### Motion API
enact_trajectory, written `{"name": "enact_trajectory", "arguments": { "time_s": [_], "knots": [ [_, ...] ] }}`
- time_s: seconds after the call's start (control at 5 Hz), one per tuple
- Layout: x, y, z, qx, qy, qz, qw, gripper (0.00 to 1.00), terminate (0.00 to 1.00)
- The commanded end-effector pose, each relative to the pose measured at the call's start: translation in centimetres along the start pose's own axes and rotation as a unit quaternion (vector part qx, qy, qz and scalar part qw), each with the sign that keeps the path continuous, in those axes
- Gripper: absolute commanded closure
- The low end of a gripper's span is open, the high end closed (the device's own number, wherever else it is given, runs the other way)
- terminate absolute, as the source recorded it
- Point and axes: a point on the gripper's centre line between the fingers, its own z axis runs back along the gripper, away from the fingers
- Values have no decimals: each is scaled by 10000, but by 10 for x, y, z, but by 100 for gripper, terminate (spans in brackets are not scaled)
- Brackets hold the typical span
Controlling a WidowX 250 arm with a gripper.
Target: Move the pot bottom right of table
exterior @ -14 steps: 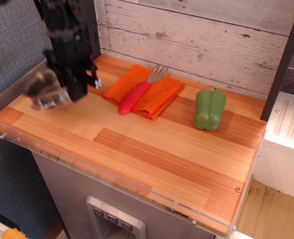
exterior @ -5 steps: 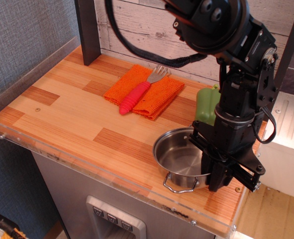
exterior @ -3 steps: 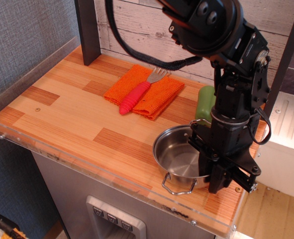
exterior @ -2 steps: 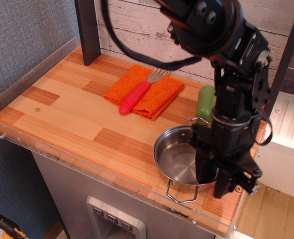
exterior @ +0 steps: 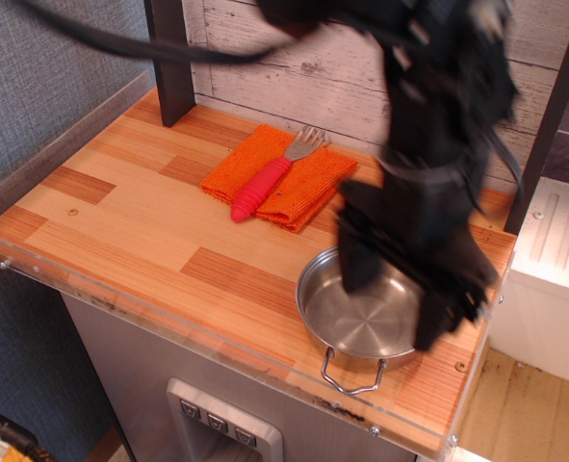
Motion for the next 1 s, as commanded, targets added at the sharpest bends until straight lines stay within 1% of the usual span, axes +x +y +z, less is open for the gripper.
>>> {"name": "enact_trajectory", "arguments": {
  "time_s": [0.0, 0.2, 0.4, 0.6, 0.8],
  "knots": [
    [-51, 48, 19, 249, -293, 1577, 9867, 0, 0],
    [-53, 60, 10, 28, -249, 1547, 9876, 0, 0],
    [-50, 63, 3, -147, -197, 986, 9948, 0, 0],
    [-50, 63, 3, -147, -197, 986, 9948, 0, 0],
    [-50, 63, 3, -147, -197, 986, 9948, 0, 100]
  ]
}}
